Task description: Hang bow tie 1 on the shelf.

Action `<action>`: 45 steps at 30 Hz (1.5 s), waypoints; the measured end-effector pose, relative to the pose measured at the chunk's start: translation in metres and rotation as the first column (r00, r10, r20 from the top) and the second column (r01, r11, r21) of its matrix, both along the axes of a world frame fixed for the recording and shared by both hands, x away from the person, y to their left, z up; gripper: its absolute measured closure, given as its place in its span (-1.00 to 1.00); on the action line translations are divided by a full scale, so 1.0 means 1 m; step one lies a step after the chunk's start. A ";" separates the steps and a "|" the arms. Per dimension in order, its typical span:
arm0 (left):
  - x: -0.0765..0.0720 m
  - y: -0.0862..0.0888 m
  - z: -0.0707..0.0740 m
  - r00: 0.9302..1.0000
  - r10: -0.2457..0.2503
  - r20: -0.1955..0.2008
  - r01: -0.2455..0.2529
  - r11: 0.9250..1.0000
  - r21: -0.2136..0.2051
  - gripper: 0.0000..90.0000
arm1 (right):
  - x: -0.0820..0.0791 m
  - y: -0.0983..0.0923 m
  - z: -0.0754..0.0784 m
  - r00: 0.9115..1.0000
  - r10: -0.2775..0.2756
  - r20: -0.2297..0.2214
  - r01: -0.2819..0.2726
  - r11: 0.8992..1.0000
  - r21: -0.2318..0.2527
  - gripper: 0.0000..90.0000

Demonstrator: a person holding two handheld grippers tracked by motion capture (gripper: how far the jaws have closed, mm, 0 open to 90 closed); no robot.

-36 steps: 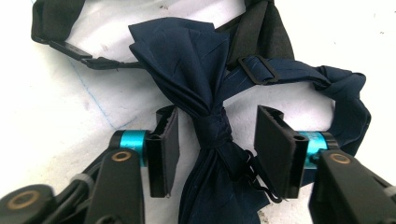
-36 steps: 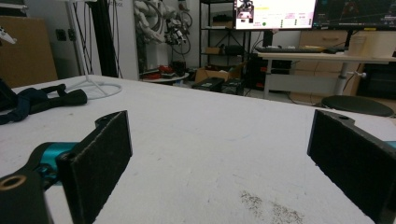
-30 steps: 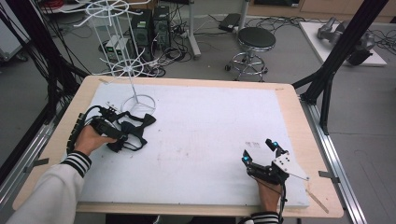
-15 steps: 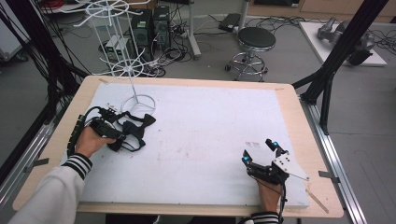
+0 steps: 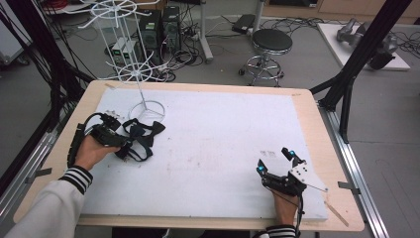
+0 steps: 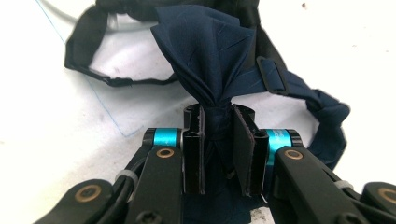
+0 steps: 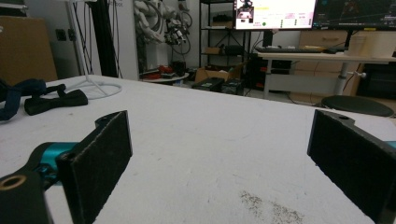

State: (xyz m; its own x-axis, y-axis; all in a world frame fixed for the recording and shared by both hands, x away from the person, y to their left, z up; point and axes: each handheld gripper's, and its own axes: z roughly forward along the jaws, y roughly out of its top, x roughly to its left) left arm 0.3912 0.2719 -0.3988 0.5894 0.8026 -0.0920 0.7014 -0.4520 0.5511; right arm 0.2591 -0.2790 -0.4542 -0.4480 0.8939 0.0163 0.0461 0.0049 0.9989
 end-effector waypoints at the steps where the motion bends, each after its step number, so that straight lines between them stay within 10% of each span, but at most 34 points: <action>1: -0.001 0.001 0.001 1.000 0.002 0.008 -0.002 1.000 -0.008 0.66 | 0.000 0.000 0.000 1.000 -0.001 0.000 0.001 1.000 -0.002 -0.87; 25: -0.019 0.019 0.027 0.984 -0.023 0.175 0.045 0.991 -0.125 0.67 | 0.000 0.000 0.000 1.000 -0.001 0.000 0.001 1.000 -0.003 -0.87; 45: -0.034 0.038 0.063 0.941 -0.002 0.338 0.086 0.969 -0.234 0.67 | 0.000 0.000 0.000 1.000 0.000 0.002 0.000 1.000 -0.006 -0.87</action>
